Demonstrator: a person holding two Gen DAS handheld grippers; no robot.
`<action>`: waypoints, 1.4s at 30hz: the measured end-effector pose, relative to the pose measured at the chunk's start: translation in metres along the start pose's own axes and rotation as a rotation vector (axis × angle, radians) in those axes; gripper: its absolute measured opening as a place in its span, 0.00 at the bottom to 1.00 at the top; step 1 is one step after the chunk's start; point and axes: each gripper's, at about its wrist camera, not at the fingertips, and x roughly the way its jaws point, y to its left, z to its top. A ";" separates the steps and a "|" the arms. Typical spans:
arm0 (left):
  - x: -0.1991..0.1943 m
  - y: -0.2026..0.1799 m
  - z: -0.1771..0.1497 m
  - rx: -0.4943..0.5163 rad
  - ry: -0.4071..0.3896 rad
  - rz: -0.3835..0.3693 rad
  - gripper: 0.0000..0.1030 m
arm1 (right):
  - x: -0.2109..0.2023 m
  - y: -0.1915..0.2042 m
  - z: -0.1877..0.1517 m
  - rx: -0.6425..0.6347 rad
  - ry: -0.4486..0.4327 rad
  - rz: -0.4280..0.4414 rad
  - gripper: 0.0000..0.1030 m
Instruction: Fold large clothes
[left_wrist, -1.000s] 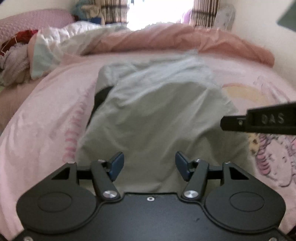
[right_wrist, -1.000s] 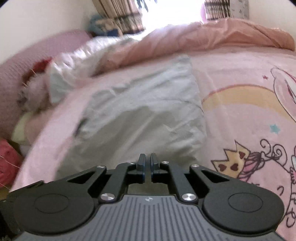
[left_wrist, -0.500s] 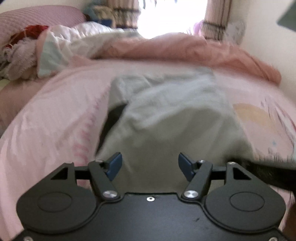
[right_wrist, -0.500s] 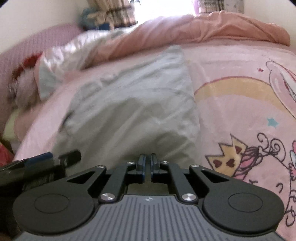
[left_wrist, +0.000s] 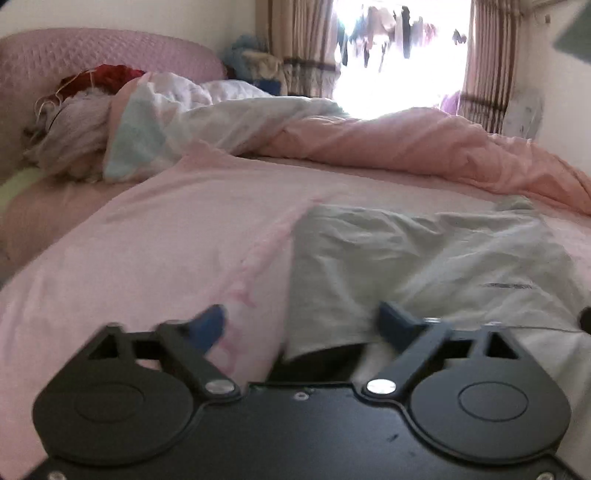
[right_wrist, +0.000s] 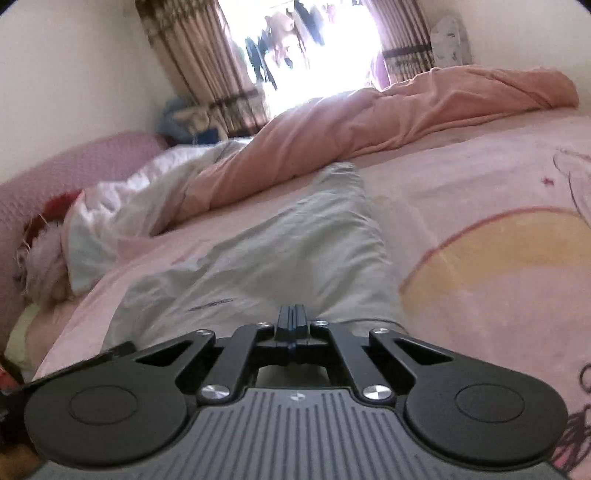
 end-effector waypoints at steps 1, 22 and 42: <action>0.002 0.011 0.001 -0.070 0.014 -0.035 0.99 | -0.001 -0.008 -0.003 0.026 -0.003 0.020 0.00; 0.087 -0.025 0.052 -0.018 0.114 -0.010 1.00 | 0.084 0.003 0.056 -0.110 0.039 -0.212 0.05; -0.132 -0.013 -0.074 0.152 0.238 0.003 1.00 | -0.126 -0.002 -0.048 -0.118 0.180 -0.054 0.67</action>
